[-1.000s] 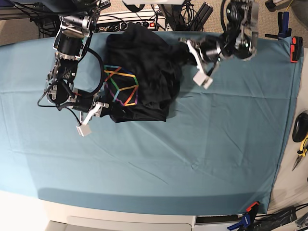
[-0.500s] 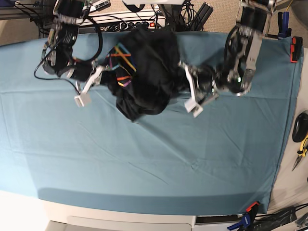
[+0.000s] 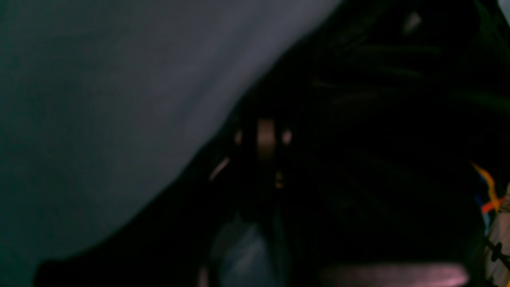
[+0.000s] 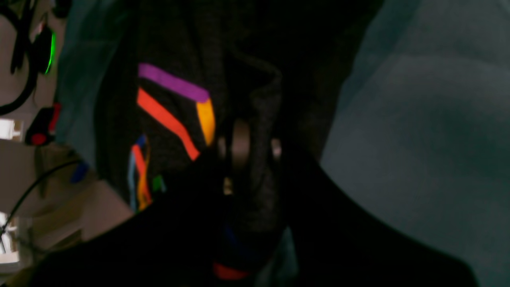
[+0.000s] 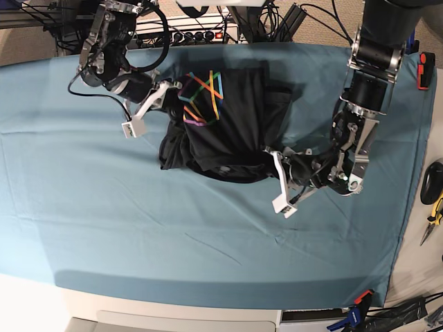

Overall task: Fold the T-shirt properly
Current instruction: 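Pull the bundle's sides outward with both grippers to spread it, then tuck the bundle's sides inward with both grippers toward the print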

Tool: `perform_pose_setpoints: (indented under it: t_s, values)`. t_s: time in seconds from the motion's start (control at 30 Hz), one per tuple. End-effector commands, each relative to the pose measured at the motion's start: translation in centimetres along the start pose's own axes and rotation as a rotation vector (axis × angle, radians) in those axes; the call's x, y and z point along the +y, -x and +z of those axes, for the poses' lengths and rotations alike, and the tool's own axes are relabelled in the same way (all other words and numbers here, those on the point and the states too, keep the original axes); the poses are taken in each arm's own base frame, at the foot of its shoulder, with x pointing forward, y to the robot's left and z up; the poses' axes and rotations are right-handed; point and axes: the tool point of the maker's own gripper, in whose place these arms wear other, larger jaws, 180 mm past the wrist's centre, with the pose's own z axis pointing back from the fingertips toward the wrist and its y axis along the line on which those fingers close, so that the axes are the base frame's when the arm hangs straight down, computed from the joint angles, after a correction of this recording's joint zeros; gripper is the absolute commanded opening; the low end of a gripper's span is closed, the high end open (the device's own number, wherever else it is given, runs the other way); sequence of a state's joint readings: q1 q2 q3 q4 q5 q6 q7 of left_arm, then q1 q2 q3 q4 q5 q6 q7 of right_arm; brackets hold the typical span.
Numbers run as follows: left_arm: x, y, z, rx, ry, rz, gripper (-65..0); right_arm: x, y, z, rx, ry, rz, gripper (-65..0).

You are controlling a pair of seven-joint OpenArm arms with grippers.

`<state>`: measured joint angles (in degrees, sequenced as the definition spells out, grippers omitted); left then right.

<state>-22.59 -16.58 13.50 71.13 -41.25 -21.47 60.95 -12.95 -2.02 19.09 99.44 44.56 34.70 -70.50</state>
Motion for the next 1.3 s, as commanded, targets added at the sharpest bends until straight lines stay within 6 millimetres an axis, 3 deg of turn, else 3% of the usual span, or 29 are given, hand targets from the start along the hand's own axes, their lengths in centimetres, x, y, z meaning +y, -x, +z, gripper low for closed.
perform_pose_setpoints:
  t_s: [0.0,0.13,0.33,0.47,0.53,0.63,0.7,0.77,0.9,1.07,1.17,1.27]
  values:
    - [1.7,-1.1,1.2,-0.018,-0.059,-0.014,-65.0,-1.0,-0.7,0.3,0.001,0.053,0.023,-65.0]
    - [2.1,0.8,1.1,0.033,-0.065,-0.001,-65.0,-2.4,-1.9,0.3,-0.015,0.132,0.026,-65.0]
    - [1.8,3.0,0.6,0.065,-0.050,0.025,-65.0,-2.1,-4.2,0.1,-0.059,0.126,0.051,-65.0]
    - [1.3,3.3,0.5,0.064,-0.020,0.009,-65.0,-2.1,-4.3,0.0,-0.043,0.125,0.056,-65.0]
    - [1.2,3.1,0.5,0.060,-0.019,0.009,-61.1,-2.1,-3.9,0.0,-0.016,0.125,0.056,-65.0]
    - [1.3,2.8,0.6,0.053,-0.021,0.006,-42.4,-2.1,-3.7,0.0,-0.008,0.125,0.057,-65.0]
    - [1.4,2.7,0.7,0.056,-0.024,0.003,-34.9,-2.1,-3.7,0.0,-0.007,0.123,0.064,-52.0]
    - [1.7,2.3,0.9,0.065,-0.041,-0.011,-34.8,-2.0,-3.8,0.0,-0.007,0.118,0.079,-43.4]
    - [3.0,0.0,2.8,0.030,-0.101,-0.072,-34.9,-2.3,-5.3,1.0,-0.046,0.158,0.114,-43.1]
    - [5.1,-2.8,6.3,-0.022,-0.188,-0.134,-34.9,-4.1,-10.2,4.3,-0.201,0.320,0.200,-43.1]
    - [5.8,-3.4,7.6,-0.035,-0.221,-0.149,-34.9,-4.8,-11.9,5.4,-0.267,0.348,0.195,-43.1]
    - [5.8,-3.5,8.1,-0.035,-0.230,-0.162,-34.9,-4.8,-12.4,5.6,-0.282,0.348,0.195,-43.1]
